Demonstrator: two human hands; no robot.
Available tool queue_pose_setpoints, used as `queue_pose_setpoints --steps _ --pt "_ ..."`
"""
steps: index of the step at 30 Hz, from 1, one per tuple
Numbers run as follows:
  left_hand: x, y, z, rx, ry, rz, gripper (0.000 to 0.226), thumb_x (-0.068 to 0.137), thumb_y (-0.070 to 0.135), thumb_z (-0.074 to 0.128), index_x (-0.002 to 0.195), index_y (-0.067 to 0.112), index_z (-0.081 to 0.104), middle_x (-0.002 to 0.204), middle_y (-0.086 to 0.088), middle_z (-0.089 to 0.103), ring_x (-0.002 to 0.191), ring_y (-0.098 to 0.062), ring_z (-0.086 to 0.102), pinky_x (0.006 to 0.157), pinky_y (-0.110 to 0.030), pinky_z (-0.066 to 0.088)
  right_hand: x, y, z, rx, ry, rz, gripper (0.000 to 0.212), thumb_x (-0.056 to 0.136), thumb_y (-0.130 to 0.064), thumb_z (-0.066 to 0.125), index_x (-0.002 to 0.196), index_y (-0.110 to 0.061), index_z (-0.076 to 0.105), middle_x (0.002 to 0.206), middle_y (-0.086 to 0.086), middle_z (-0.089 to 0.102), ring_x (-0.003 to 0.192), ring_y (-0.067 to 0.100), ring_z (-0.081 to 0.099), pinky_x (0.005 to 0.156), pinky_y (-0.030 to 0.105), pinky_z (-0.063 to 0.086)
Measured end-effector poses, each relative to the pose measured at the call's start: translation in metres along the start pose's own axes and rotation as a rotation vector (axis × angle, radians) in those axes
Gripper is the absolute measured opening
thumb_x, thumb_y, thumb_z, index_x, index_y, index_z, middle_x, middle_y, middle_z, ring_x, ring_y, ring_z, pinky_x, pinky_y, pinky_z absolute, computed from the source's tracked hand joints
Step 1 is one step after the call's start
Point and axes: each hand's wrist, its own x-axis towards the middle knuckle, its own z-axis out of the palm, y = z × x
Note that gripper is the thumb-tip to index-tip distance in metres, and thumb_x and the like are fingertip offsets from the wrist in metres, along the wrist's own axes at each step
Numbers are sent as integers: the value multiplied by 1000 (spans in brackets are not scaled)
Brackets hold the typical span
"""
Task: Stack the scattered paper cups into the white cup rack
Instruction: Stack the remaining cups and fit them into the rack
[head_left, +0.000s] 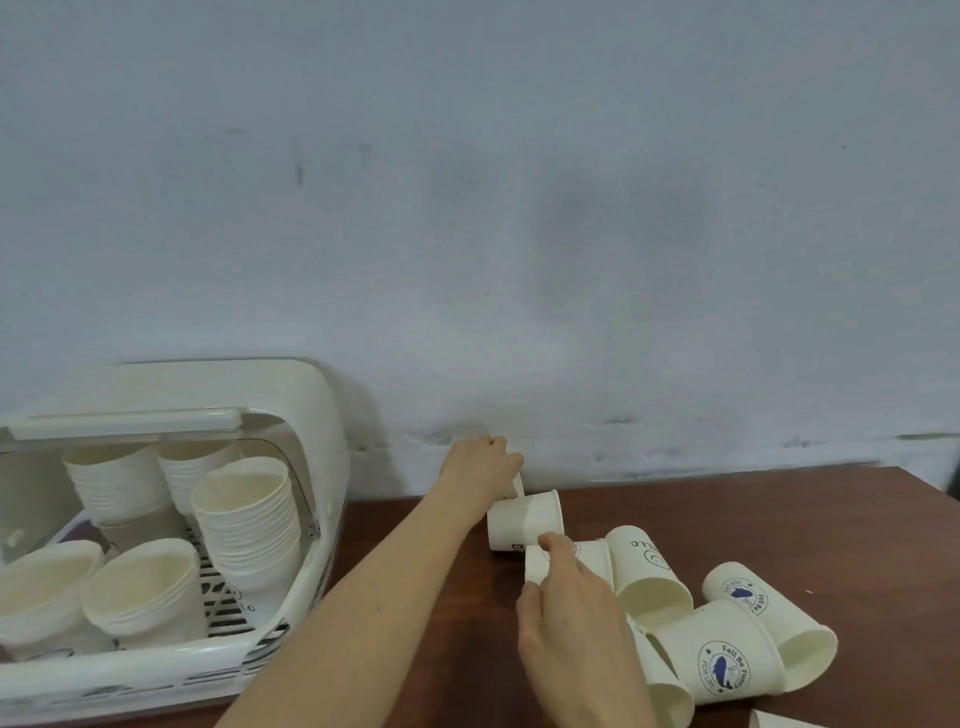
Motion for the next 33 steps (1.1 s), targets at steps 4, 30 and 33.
queue_pose_setpoints --steps 4,30,33 --pt "-15 -15 -6 43 57 -123 34 95 7 43 128 9 48 125 -11 50 113 -28 52 69 -33 33 -2 0 0 2 16 -7 34 97 -23 36 131 -24 31 113 -4 57 105 18 54 81 33 44" --pt "-287 66 -60 -864 295 -469 17 98 35 41 100 29 57 86 8 45 85 -15 56 73 -33 46 -133 29 -46 -41 159 365 47 95 -22 36 141 -13 25 112 7 63 104 30 57 76 38 42" --pt "-306 77 -55 -934 320 -513 13 97 34 46 99 32 58 86 10 46 82 -12 56 73 -33 47 -142 34 -53 -73 190 496 39 97 -31 38 127 -6 34 111 13 63 103 35 60 75 38 42"
